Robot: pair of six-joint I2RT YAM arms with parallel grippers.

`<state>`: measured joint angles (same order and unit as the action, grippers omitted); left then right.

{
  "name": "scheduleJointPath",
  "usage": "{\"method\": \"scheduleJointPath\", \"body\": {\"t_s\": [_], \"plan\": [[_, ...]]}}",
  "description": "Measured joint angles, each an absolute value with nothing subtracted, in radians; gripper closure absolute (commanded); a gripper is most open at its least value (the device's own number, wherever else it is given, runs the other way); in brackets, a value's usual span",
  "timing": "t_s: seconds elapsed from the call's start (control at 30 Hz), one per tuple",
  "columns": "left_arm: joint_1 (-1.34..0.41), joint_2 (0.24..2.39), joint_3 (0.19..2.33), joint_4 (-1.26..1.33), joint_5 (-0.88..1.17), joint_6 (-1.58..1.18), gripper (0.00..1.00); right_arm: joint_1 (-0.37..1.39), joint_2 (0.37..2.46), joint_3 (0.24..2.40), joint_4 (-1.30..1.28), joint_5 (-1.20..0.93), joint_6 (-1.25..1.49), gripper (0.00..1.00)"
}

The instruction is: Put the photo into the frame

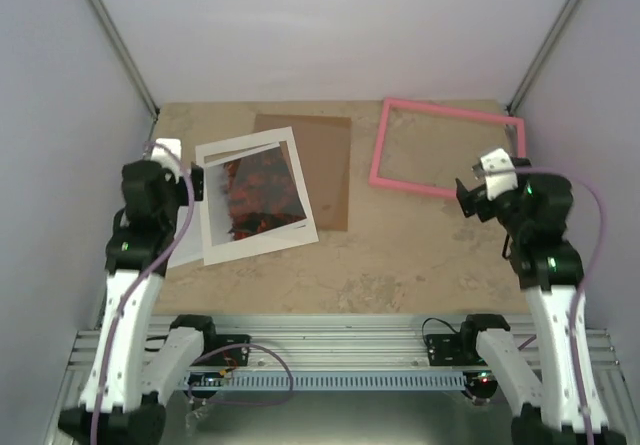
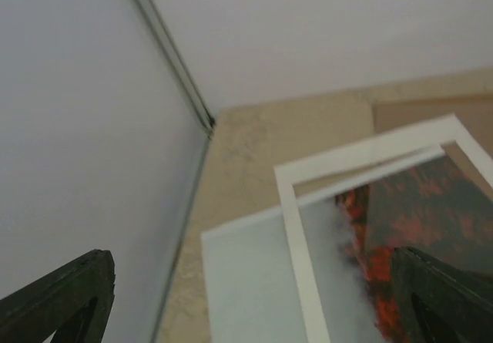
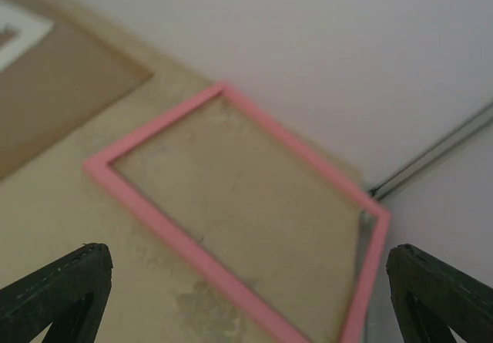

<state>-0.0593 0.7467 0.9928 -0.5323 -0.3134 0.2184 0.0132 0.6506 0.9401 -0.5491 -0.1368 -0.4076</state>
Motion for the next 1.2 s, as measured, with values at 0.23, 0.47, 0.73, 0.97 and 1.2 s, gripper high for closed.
{"method": "scheduleJointPath", "body": {"t_s": [0.23, 0.47, 0.73, 0.97, 1.2], "plan": [[-0.039, 1.061, 0.993, -0.514, -0.202, 0.149, 0.01, -0.022, 1.107, 1.011, -0.581, -0.241, -0.542, 0.02], [-0.023, 1.254, 0.993, -0.517, -0.047, 0.138, 0.01, -0.019, 1.575, 1.2, -0.692, -0.328, -0.744, 0.02], [-0.016, 1.326, 0.995, -0.529, 0.137, 0.148, 0.01, -0.012, 1.919, 1.422, -0.813, -0.39, -0.946, 0.07], [-0.014, 1.362, 1.006, -0.542, 0.244, 0.159, 0.01, -0.007, 2.103, 1.554, -0.873, -0.402, -1.04, 0.12], [-0.012, 1.381, 1.011, -0.548, 0.302, 0.16, 0.0, 0.005, 2.164, 1.591, -0.872, -0.404, -1.083, 0.22]]}}
